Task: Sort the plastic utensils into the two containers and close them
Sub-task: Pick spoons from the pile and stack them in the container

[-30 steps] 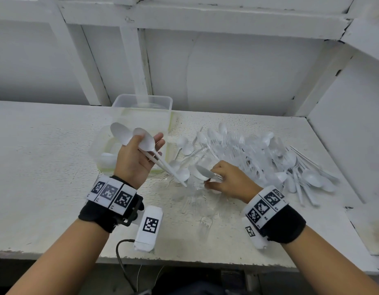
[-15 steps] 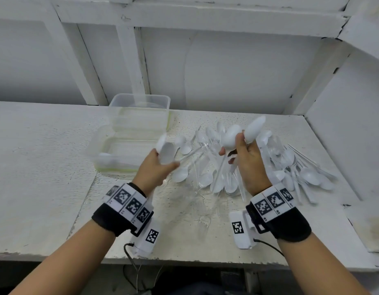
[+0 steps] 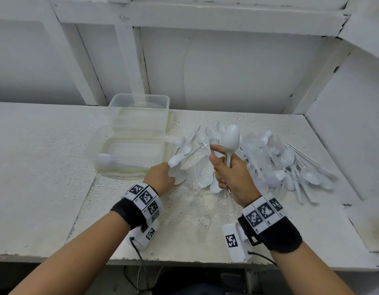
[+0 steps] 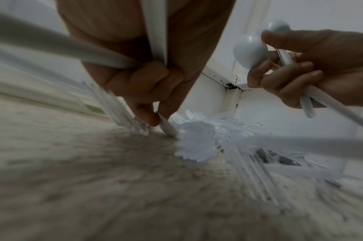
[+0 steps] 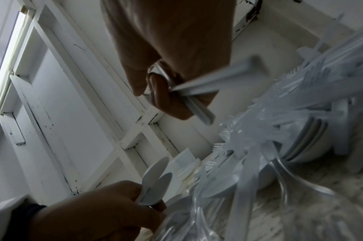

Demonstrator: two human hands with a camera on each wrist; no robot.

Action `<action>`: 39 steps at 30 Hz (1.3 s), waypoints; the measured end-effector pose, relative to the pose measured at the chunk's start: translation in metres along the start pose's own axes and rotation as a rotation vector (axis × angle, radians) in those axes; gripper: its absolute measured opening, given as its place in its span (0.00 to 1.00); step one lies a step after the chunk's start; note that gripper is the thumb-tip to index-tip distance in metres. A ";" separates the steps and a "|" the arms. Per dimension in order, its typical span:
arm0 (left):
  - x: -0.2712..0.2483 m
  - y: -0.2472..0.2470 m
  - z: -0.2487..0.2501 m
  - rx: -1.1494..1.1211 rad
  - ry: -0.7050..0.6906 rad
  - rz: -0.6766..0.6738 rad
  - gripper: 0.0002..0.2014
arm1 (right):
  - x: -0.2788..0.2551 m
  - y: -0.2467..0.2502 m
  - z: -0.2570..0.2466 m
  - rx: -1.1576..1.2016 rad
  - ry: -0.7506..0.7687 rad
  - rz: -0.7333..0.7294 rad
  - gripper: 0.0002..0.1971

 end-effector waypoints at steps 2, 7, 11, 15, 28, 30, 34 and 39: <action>-0.001 0.004 0.002 -0.024 -0.018 0.021 0.06 | 0.000 0.001 0.003 -0.036 0.001 -0.004 0.10; -0.017 0.031 0.017 -0.055 -0.110 0.137 0.03 | 0.003 0.005 0.006 -0.172 0.015 0.013 0.08; -0.035 0.069 0.028 -0.090 -0.203 0.276 0.08 | 0.003 0.001 -0.004 -0.272 0.078 0.007 0.11; -0.047 0.095 0.030 -0.297 -0.262 0.312 0.05 | 0.002 -0.010 -0.028 -0.413 0.190 0.016 0.11; -0.058 0.061 0.037 -0.786 -0.248 0.024 0.04 | -0.002 -0.048 -0.037 -0.854 0.253 -0.103 0.07; -0.059 0.056 0.037 -0.835 -0.242 0.000 0.06 | -0.003 -0.044 -0.030 -0.862 0.215 -0.075 0.07; -0.065 0.055 0.040 -0.874 -0.238 0.001 0.13 | -0.005 -0.038 -0.021 -0.886 0.151 -0.055 0.10; -0.064 0.052 0.029 -0.903 -0.097 0.044 0.16 | -0.005 -0.026 -0.026 -0.535 0.097 0.018 0.11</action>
Point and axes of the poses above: each hand's wrist, its own x-axis towards the middle knuckle, its own y-axis out of the back of the hand, z = x × y, the point moved 10 cm from there along x, towards the middle knuckle, and after that the axes turned 1 degree about x, right-handed, at the moved point
